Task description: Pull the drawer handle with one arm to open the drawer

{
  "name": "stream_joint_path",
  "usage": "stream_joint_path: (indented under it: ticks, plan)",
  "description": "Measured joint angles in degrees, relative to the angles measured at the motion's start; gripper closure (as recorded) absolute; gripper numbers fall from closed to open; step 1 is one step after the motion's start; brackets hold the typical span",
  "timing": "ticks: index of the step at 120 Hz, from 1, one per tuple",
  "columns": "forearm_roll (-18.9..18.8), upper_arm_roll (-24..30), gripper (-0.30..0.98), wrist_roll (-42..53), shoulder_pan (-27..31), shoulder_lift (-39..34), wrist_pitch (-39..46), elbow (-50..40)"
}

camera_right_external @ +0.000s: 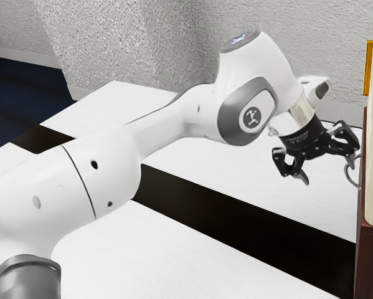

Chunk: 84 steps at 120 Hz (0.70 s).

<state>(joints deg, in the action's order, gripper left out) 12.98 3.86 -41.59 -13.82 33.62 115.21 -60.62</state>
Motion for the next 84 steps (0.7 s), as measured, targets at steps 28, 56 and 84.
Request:
stream_joint_path:
  ticks: [28, 56, 84]
  plan:
    - [-0.04, -0.29, 0.0, 0.26, -0.06, -0.15, 0.98, -1.41]
    - [-0.28, -1.79, 0.03, 0.45, -0.08, -1.04, 0.43, -2.37]
    - [-0.41, -2.84, 0.05, 0.71, -0.04, -4.93, 0.02, -7.24]
